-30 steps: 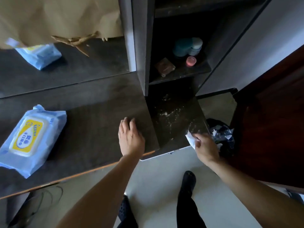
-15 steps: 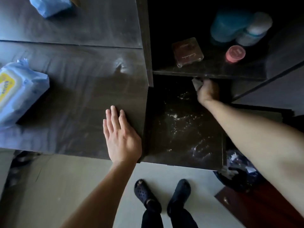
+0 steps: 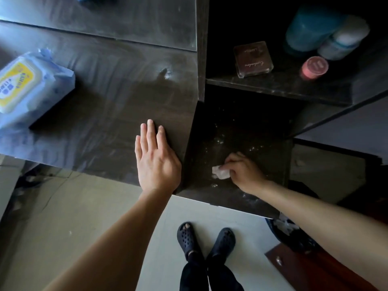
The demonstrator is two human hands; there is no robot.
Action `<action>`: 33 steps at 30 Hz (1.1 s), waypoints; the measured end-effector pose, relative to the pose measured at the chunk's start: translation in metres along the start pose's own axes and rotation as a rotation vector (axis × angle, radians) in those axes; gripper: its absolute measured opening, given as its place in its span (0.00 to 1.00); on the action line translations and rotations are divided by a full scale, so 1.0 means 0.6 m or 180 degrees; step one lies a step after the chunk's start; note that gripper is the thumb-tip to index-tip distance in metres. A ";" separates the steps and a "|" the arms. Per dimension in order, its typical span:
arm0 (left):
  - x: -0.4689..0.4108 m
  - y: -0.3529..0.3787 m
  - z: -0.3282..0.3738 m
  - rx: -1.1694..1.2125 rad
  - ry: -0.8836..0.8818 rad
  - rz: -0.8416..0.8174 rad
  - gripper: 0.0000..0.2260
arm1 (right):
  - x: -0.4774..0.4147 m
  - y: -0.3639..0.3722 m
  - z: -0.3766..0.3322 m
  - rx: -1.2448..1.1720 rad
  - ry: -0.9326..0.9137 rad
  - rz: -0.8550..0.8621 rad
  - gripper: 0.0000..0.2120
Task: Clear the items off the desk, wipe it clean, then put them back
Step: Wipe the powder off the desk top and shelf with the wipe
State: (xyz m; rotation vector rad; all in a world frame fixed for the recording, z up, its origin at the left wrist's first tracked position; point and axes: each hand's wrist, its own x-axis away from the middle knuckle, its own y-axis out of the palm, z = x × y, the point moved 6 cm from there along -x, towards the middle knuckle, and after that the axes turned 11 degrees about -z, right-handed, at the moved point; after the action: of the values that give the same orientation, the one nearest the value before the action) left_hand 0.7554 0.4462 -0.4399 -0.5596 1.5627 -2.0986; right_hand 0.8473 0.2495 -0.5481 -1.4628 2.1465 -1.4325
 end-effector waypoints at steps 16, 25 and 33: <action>-0.001 -0.006 0.000 0.0087 0.0003 0.0092 0.20 | -0.071 -0.006 -0.014 0.0015 -0.0165 0.0254 0.13; -0.001 -0.001 -0.004 0.0059 -0.0028 0.0129 0.19 | -0.286 -0.155 0.105 -0.0260 0.1660 0.0750 0.15; -0.001 -0.004 -0.004 0.0098 -0.0017 0.0099 0.19 | -0.076 0.014 -0.063 0.0075 -0.0137 0.0021 0.18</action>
State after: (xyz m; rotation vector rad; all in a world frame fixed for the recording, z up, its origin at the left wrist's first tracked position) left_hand 0.7543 0.4488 -0.4384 -0.5264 1.5238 -2.0930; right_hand 0.8427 0.3091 -0.5507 -1.4635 2.1001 -1.4061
